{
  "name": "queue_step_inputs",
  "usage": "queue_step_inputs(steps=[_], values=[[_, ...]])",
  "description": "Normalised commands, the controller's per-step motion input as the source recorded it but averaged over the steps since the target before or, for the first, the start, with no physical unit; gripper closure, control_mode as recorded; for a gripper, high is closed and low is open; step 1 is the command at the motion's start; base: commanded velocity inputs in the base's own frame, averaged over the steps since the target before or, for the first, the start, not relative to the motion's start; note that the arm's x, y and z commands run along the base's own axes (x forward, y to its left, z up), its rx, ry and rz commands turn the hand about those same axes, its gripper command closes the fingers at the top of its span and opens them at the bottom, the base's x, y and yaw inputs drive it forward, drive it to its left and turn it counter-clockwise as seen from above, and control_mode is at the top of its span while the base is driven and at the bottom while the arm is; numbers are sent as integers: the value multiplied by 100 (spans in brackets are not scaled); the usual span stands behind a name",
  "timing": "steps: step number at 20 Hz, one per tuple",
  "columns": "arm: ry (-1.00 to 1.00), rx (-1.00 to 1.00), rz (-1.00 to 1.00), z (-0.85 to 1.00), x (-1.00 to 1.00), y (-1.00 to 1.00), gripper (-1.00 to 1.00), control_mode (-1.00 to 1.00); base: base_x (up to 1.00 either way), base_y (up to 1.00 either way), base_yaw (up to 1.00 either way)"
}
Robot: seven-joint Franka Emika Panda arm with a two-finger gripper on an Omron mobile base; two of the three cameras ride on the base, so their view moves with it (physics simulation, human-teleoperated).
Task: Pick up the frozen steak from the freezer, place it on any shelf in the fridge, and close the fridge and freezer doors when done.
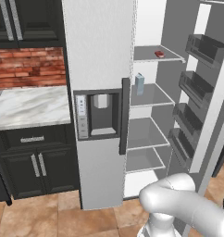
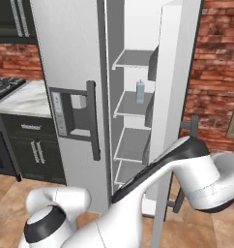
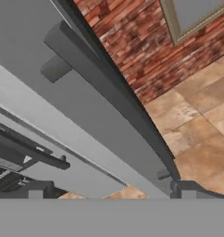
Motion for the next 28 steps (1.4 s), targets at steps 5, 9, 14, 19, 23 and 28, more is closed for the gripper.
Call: queue_step_inputs(steps=[5,9,14,19,23,28], values=[[-3,0,1,-33,42,0,-100,-100,0,0,0],[0,1,1,-16,39,-1,-100,-100,0,0,0],[0,5,1,-19,61,-2,-100,-100,0,0,0],[0,6,3,-15,59,-1,-100,-100,0,0,0],[0,3,12,-2,41,0,-100,-100,0,0,0],[-4,0,17,0,41,13,-100,-100,0,0,0]])
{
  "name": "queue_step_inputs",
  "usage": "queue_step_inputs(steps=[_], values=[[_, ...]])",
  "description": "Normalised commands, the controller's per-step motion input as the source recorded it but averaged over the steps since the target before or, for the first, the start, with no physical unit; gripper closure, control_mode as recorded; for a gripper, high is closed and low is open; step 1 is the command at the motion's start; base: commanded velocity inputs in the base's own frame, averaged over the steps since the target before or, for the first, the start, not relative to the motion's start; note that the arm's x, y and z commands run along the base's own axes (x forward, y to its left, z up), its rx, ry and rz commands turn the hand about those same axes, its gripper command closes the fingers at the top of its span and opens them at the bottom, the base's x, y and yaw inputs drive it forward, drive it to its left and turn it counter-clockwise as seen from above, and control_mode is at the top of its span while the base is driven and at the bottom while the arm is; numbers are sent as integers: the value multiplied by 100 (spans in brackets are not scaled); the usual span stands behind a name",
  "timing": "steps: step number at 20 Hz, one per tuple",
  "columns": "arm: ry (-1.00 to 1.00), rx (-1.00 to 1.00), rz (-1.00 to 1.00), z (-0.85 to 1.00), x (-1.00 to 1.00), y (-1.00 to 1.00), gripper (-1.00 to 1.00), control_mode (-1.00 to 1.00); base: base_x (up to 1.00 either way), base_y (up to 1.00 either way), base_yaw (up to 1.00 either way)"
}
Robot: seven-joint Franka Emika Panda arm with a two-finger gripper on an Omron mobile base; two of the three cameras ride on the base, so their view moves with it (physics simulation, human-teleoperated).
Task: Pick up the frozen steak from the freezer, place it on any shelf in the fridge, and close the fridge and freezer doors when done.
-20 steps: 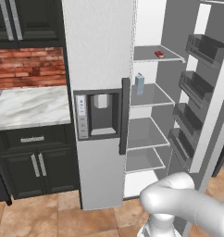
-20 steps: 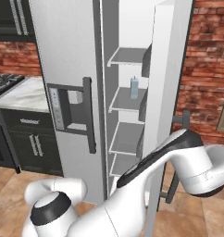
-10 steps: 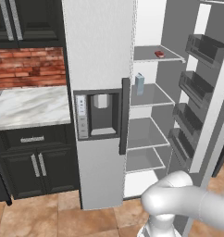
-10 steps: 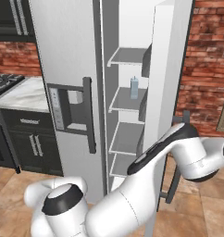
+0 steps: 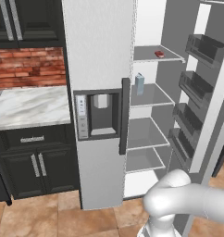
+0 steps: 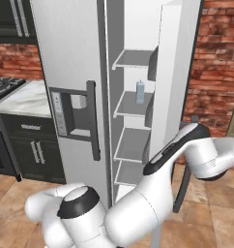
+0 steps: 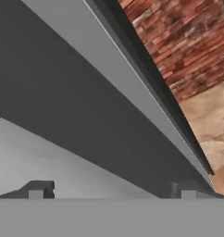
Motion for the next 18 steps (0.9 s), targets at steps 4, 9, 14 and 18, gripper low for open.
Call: queue_step_inputs(steps=[4,9,14,18], values=[[-8,1,15,0,26,14,-100,-100,0,0,0],[-13,0,10,0,1,35,-100,-100,0,0,0],[-18,0,2,0,42,97,-100,-100,0,0,0],[-18,0,0,0,74,100,-100,-100,0,0,0]])
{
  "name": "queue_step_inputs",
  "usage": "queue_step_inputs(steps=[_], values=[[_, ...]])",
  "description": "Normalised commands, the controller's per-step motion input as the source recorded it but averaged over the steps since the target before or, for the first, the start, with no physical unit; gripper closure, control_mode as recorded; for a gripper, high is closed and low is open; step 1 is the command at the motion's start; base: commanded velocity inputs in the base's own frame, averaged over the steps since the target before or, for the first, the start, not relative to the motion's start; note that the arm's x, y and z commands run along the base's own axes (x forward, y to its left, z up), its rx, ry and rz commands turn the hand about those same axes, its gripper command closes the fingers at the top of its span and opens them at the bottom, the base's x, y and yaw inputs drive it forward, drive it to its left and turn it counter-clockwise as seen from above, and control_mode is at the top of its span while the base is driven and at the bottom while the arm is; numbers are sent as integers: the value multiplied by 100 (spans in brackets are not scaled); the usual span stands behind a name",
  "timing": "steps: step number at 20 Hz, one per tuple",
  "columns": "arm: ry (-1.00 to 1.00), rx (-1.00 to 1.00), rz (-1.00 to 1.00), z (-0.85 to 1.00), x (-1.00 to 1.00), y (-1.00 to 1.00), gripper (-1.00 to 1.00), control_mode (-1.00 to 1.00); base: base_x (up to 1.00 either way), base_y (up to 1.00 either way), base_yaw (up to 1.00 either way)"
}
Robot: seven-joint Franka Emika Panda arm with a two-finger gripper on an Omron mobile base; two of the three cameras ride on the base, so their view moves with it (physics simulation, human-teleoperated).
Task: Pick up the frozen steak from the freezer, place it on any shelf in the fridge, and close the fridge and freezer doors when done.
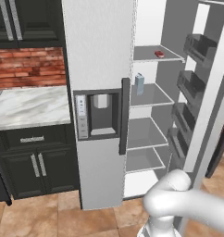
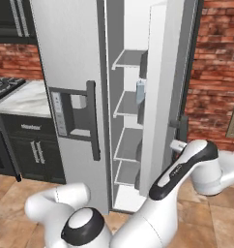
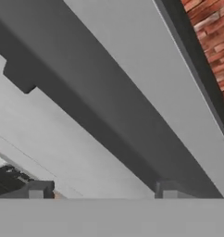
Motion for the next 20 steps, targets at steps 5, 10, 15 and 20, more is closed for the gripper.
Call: queue_step_inputs(steps=[5,10,15,20], values=[[-18,0,0,0,77,100,-100,-100,0,0,0],[-19,0,0,0,83,100,-100,-100,0,0,0],[-19,0,0,2,85,99,-100,-100,0,0,0],[-16,0,-6,6,90,60,-100,-100,0,0,0]])
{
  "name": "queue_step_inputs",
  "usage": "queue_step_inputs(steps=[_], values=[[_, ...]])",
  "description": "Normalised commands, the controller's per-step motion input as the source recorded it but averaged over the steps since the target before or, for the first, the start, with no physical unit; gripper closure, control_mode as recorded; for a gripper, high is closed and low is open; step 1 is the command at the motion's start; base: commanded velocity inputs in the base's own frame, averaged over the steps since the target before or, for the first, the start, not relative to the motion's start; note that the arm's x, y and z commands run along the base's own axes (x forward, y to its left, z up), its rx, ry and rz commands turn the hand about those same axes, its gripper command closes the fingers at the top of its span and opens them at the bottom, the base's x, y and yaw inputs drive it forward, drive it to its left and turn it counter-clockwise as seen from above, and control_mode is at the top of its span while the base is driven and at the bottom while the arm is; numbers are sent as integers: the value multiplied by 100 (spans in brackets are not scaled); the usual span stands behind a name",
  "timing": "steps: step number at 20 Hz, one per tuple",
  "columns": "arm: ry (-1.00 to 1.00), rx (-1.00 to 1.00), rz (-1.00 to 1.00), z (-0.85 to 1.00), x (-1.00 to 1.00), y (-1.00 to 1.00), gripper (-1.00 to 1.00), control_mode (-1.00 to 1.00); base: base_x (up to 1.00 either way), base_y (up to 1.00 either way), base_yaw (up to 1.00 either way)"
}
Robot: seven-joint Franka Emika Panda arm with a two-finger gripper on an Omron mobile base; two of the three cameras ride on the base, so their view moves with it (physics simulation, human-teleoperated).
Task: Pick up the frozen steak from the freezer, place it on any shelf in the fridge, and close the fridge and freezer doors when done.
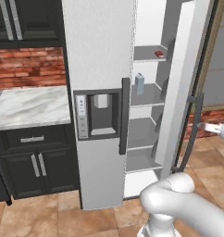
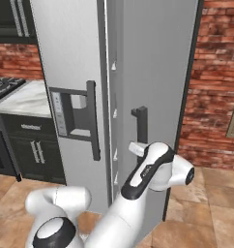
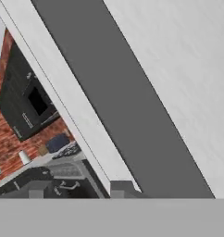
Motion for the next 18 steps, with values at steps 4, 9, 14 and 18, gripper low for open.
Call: queue_step_inputs(steps=[4,9,14,18], values=[[-11,0,-10,0,99,46,-100,-100,0,0,0],[-13,0,-16,0,100,62,-100,-100,0,0,0],[-24,0,-40,0,100,97,-100,-100,0,0,0],[-24,-1,-52,0,100,94,-100,-100,0,0,0]])
